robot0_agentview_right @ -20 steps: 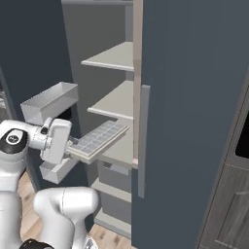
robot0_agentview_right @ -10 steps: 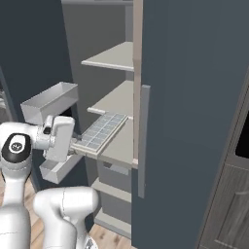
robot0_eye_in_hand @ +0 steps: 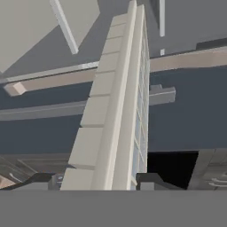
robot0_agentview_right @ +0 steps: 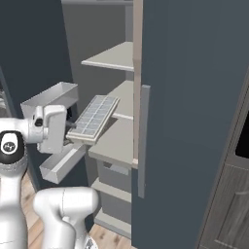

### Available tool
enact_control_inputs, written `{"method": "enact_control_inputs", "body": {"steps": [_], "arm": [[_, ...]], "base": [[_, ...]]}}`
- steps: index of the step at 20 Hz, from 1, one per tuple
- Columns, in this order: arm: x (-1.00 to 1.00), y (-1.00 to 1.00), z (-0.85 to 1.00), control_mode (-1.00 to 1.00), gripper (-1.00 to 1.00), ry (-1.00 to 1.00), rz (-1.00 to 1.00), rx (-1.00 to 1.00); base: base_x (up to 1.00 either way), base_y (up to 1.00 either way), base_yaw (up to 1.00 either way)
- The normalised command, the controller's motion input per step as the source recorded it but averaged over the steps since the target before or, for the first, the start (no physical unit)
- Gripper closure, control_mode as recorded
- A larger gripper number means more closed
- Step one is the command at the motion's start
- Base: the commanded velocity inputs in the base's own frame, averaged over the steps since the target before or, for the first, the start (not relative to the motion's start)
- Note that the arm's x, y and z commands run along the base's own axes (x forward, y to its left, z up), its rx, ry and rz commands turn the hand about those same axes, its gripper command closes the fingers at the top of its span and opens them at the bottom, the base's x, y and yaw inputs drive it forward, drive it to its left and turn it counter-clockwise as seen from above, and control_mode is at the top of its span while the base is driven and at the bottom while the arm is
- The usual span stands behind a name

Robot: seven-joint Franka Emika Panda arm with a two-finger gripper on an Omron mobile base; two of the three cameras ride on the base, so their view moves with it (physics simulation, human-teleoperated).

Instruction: The ice cube tray has been filled with water. Take the tray and place it in the freezer to make ice. Close the freezer door after placing the tray.

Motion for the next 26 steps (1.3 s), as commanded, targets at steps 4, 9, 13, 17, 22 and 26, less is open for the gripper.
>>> {"method": "enact_control_inputs", "body": {"steps": [4, 9, 13, 17, 22, 26], "arm": [[-0.01, 0.08, 0.68, -1.0, 1.0, 0.0, 0.0, -0.04], [0.0, 0.13, 0.61, -1.0, 1.0, 0.0, 0.0, -0.02], [0.07, 0.19, 0.39, -1.0, 1.0, 0.0, 0.01, -0.01], [0.17, 0.06, 0.15, -1.0, 1.0, -0.05, 0.02, 0.0], [0.07, 0.0, 0.22, -1.0, 1.0, -0.03, 0.02, 0.0], [0.13, 0.0, 0.28, -1.0, 1.0, 0.0, 0.02, 0.0]], "base": [[0.0, 0.0, 0.0], [0.0, 0.0, 0.0], [0.0, 0.0, 0.0], [0.0, 0.0, 0.0], [0.0, 0.0, 0.0], [0.0, 0.0, 0.0]]}}
